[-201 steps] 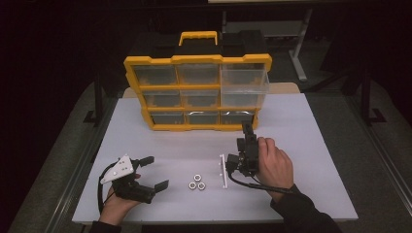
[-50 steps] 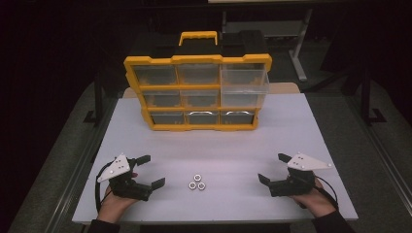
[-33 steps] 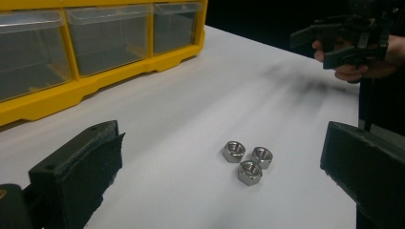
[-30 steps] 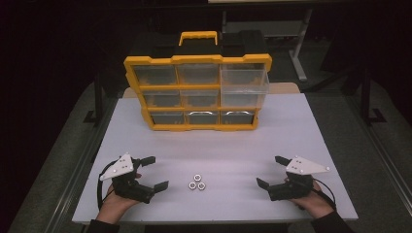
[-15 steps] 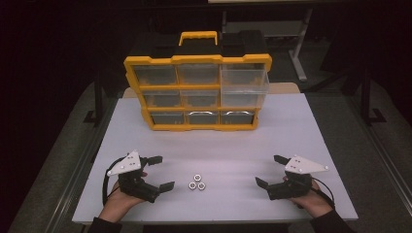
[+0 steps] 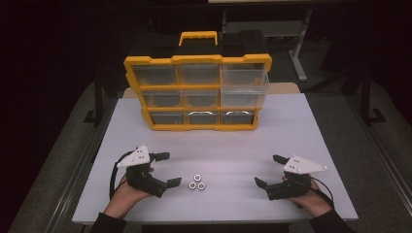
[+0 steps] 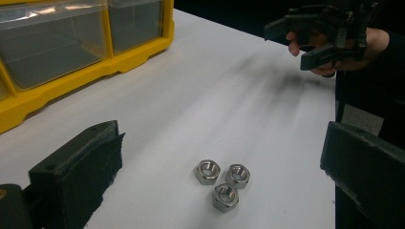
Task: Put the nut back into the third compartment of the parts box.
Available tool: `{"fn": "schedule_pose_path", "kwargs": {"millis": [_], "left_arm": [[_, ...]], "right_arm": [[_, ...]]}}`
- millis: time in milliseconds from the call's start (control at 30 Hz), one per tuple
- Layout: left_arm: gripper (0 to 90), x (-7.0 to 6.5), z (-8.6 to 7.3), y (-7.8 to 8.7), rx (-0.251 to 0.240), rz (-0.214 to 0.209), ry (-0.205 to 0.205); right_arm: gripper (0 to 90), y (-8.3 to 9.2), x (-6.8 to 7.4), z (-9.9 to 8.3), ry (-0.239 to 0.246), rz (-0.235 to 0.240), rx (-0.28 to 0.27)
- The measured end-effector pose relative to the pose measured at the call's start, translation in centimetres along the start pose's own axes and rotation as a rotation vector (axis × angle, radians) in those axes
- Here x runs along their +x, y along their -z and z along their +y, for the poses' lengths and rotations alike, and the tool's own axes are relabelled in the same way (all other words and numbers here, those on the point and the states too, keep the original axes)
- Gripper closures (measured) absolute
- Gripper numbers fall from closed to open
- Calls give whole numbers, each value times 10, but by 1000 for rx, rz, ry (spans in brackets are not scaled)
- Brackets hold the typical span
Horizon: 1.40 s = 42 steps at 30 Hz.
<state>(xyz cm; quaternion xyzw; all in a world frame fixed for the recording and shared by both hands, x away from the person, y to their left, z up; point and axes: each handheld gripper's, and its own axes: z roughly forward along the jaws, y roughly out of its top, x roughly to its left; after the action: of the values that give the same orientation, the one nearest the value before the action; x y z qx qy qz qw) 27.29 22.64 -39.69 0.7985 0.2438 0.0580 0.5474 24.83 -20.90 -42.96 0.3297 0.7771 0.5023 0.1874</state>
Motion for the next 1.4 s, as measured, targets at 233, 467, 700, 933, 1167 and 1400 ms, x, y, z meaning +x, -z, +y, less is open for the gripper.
{"fn": "schedule_pose_path", "kwargs": {"millis": [233, 467, 700, 933, 1167, 1400], "left_arm": [[0, 2, 9, -9, 17, -10, -21], [0, 5, 15, -16, 21, -12, -27], [0, 6, 24, -25, 43, -32, -48], [0, 2, 32, -40, 53, -67, -58], [0, 4, 34, -56, 87, -83, -66], [49, 8, 28, -65, 146, -72, -75]], "right_arm": [[3, -1, 0, 0, -1, 1, -1], [3, -2, -1, 0, 18, 2, -4], [3, -2, 2, 1, 14, 6, 9], [3, -2, 2, 1, 17, 8, 8], [3, -3, 2, 0, 16, 7, 10], [3, -3, 1, 0, 23, 5, 6]]}}
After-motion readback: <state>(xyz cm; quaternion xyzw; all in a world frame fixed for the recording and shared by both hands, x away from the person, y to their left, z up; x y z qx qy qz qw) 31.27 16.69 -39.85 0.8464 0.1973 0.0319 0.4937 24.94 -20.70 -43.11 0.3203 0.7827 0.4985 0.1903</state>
